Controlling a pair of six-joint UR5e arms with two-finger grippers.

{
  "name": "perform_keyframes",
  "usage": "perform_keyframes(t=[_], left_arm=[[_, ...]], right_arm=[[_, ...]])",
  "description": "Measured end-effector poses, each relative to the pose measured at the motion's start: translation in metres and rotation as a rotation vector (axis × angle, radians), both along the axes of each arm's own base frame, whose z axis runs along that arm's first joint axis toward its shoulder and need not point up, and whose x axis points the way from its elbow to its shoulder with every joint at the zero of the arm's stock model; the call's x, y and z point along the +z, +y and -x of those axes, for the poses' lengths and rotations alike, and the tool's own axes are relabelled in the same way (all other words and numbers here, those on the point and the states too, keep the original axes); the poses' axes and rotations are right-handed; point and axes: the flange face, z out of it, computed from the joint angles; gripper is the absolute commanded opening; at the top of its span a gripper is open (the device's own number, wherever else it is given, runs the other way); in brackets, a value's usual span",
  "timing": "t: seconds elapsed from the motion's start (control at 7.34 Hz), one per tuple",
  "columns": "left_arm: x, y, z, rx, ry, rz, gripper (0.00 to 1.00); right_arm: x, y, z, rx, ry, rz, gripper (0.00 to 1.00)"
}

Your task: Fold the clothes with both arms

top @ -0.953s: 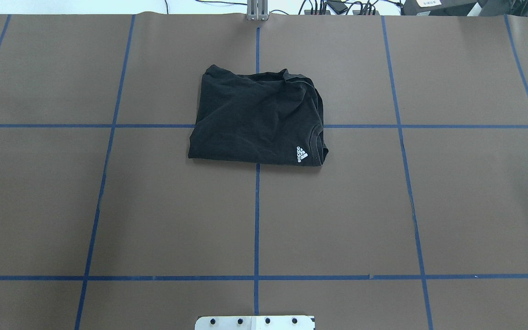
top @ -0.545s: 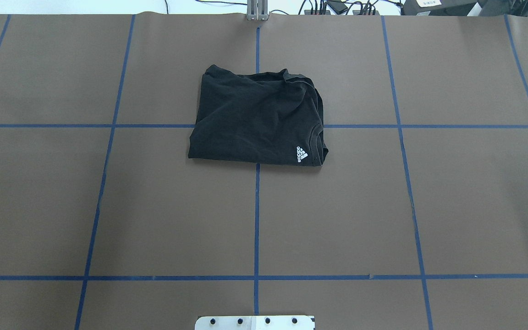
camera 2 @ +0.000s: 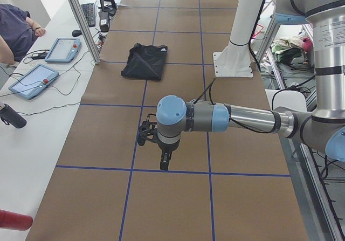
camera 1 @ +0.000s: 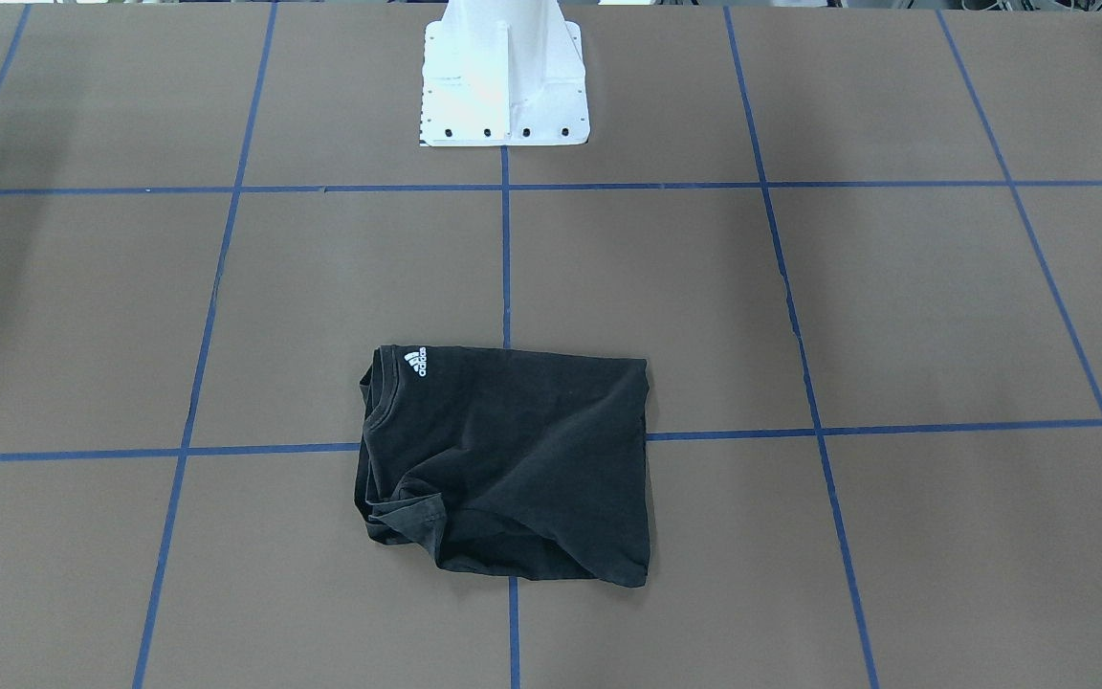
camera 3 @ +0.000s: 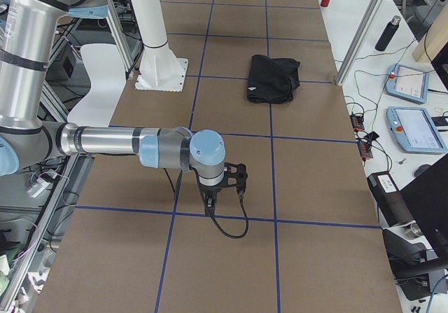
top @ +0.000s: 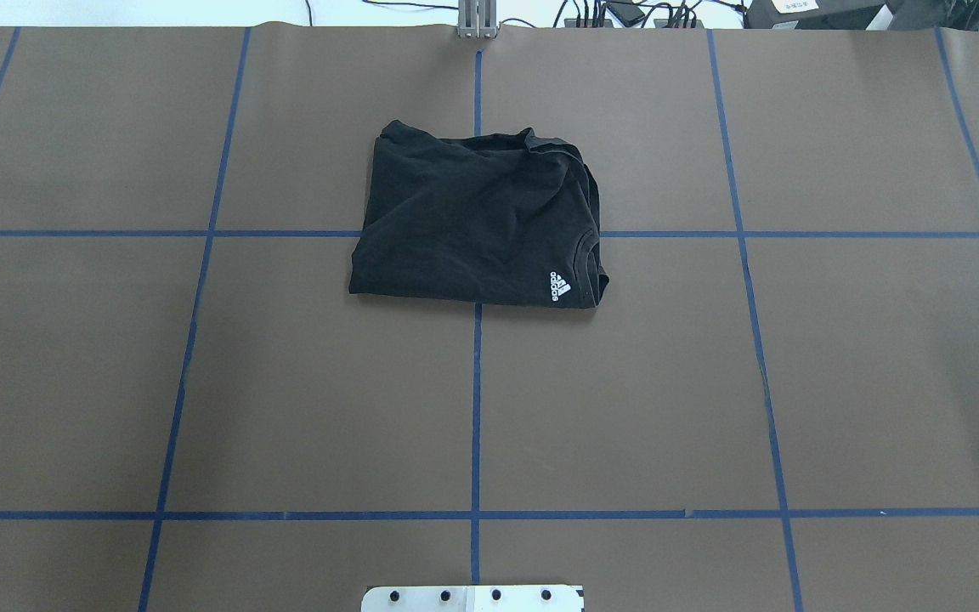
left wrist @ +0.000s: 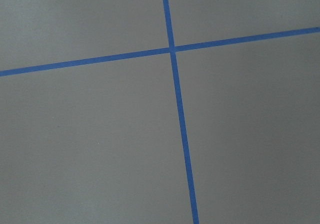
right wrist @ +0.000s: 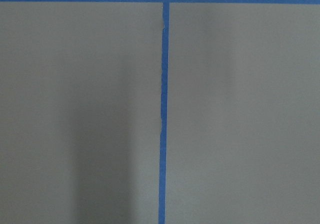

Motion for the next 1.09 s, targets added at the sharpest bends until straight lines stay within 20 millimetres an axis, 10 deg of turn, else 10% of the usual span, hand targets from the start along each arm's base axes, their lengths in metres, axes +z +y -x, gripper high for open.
perform_keyframes(t=[1.09], left_arm=[[-0.0038,0.0022,0.0004,-0.002,-0.003,-0.002,1.0]], right_arm=[[-0.002,-0.0002,0.0017,0.0,-0.019,-0.001,1.0]])
